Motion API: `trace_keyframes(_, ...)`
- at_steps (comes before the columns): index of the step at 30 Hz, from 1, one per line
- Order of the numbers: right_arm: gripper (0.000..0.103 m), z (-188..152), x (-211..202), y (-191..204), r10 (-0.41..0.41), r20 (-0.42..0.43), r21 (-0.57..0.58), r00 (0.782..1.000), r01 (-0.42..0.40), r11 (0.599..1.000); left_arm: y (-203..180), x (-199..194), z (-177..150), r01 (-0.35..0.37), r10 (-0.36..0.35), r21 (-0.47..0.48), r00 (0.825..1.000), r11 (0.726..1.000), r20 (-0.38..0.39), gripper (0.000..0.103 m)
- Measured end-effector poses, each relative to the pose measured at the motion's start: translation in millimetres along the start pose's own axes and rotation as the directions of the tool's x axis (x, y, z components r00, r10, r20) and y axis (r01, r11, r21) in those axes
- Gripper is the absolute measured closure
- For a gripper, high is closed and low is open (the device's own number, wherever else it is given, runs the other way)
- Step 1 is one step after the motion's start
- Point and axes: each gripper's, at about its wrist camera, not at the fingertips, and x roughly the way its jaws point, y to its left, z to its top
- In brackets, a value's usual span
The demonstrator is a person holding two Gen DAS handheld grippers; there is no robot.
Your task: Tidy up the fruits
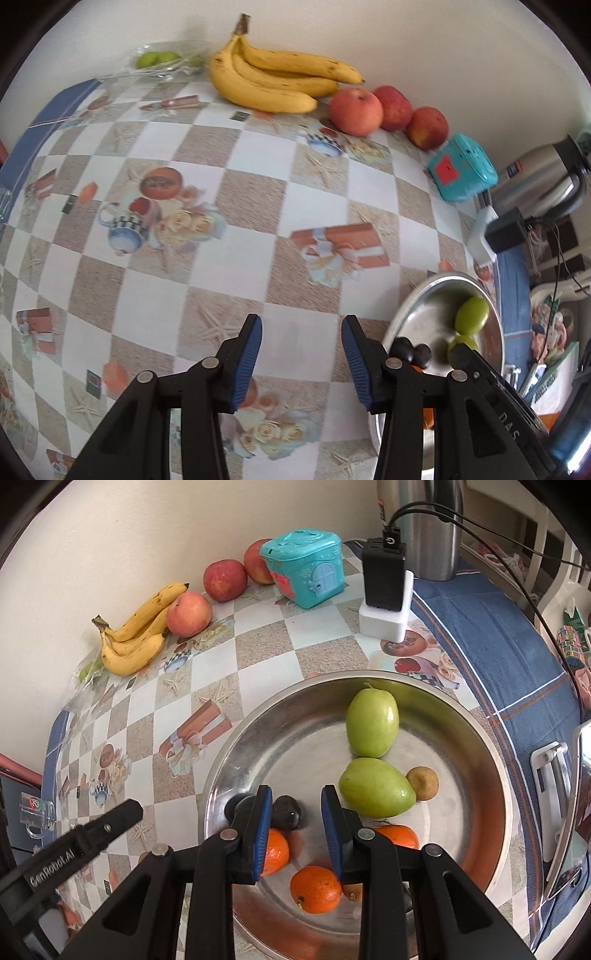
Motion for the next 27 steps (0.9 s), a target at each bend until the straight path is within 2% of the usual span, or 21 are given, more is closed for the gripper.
trace_keyframes(11,0.075,-1,-2,17,0.005,-0.001,-0.049,1.0,-0.005,0.999,28,-6,11,0.006,-0.004,-0.079,1.0,0.997,0.017,0.053)
trace_keyframes(12,0.075,-1,-1,17,0.004,-0.001,-0.048,1.0,-0.004,0.999,29,-6,11,0.003,-0.001,-0.08,1.0,0.997,0.016,0.051)
trace_keyframes(14,0.075,-1,-1,17,0.0,-0.003,-0.045,1.0,0.0,0.999,30,-5,11,-0.013,0.014,-0.081,1.0,0.997,0.013,0.038)
trace_keyframes(15,0.074,-1,0,16,-0.003,-0.004,-0.043,1.0,0.003,0.999,31,-3,11,-0.023,0.024,-0.08,1.0,0.997,0.01,0.036)
trace_keyframes(17,0.052,0,1,15,-0.015,-0.006,-0.035,1.0,0.014,0.999,32,-1,11,-0.052,0.052,-0.08,0.999,0.995,0.005,0.025)
trace_keyframes(20,0.048,0,3,14,-0.014,-0.01,-0.029,1.0,0.014,0.999,36,3,11,-0.11,0.111,-0.082,0.994,0.991,0.003,0.009)
trace_keyframes(21,0.048,0,4,14,-0.012,-0.013,-0.029,1.0,0.012,0.999,38,4,11,-0.129,0.13,-0.082,0.991,0.988,0.004,0.007)
trace_keyframes(22,0.043,0,5,14,-0.014,-0.015,-0.03,1.0,0.013,0.999,39,6,11,-0.147,0.148,-0.082,0.989,0.986,0.006,0.003)
trace_keyframes(23,0.035,0,6,15,-0.018,-0.017,-0.031,1.0,0.017,0.999,41,6,11,-0.158,0.159,-0.082,0.987,0.984,0.008,0.001)
trace_keyframes(27,0.028,-1,9,18,-0.032,-0.015,-0.049,0.999,0.031,0.998,45,8,10,-0.198,0.199,-0.075,0.98,0.977,0.018,0.0)
